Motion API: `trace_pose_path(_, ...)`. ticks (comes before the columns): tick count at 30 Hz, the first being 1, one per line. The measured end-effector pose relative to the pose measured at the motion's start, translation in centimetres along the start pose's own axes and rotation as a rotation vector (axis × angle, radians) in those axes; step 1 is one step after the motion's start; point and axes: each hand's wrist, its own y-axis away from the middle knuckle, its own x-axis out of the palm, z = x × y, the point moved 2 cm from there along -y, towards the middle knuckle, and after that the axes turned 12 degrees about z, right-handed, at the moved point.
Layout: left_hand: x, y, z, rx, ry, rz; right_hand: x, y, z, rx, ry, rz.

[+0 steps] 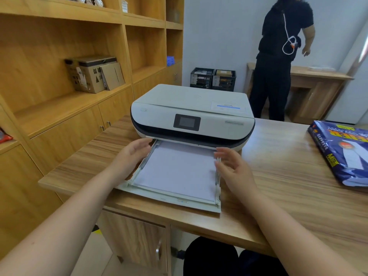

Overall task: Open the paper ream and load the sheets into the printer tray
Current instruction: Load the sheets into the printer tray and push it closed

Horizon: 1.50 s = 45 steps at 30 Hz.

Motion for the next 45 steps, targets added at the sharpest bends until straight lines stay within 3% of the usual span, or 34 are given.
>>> trace_pose_path(6,3.4,3.0,-0.1,0.105,-1.017,0.149,2.3,1.6,1.4,-0.153,0.702,0.284)
trace_pose_path(8,4.3,4.0,-0.1,0.133,-1.227,0.151,2.9,2.6,1.8,-0.17,0.85,0.352)
trace_pose_path(11,5.3,4.9,0.2,0.121,-1.357,0.171,3.6,3.9,2.5,-0.189,0.934,0.42)
trace_pose_path(21,5.2,4.6,1.3,0.014,-1.271,0.196,4.4,4.9,1.6,-0.144,1.047,0.463)
trace_pose_path(27,5.0,4.3,1.4,0.02,-1.207,0.26,4.2,5.0,1.5,-0.08,0.954,0.476)
trace_pose_path(39,4.5,3.8,-0.3,0.085,-1.133,0.233,3.6,4.5,2.7,-0.059,0.851,0.438)
trace_pose_path(42,4.5,3.1,-0.4,0.071,-1.141,0.229,3.7,4.7,3.1,-0.117,0.894,0.398)
trace_pose_path(45,4.5,2.3,-0.1,0.066,-1.155,0.232,4.1,5.0,2.6,-0.289,0.949,0.34)
